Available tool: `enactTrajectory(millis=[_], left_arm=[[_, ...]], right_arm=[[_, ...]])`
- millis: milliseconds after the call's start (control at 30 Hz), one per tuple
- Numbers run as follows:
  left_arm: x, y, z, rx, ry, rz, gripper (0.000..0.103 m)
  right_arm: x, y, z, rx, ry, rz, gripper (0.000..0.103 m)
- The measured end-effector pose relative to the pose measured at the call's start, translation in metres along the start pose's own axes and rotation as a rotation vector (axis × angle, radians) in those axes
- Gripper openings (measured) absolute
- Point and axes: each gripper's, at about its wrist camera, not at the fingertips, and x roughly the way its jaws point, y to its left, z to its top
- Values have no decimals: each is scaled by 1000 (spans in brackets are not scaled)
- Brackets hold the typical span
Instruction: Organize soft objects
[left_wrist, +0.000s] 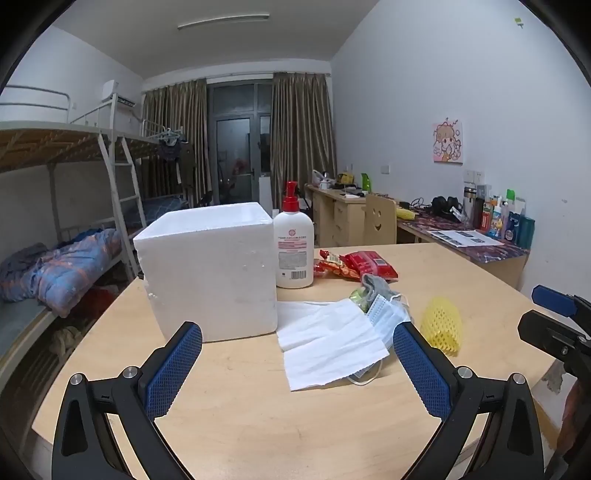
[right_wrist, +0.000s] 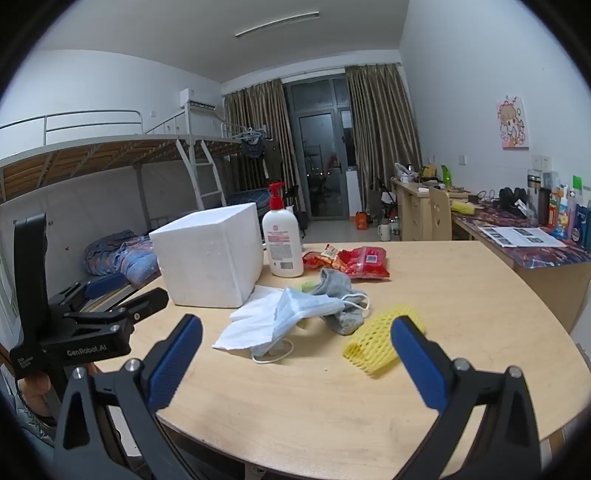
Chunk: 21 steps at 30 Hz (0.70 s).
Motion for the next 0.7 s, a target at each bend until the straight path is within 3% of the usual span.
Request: enactTrajectory(millis=[700], left_arm=[[1, 4, 1, -23, 14, 0, 103]], right_arm=[[-1, 1, 0, -8, -2, -2, 103]])
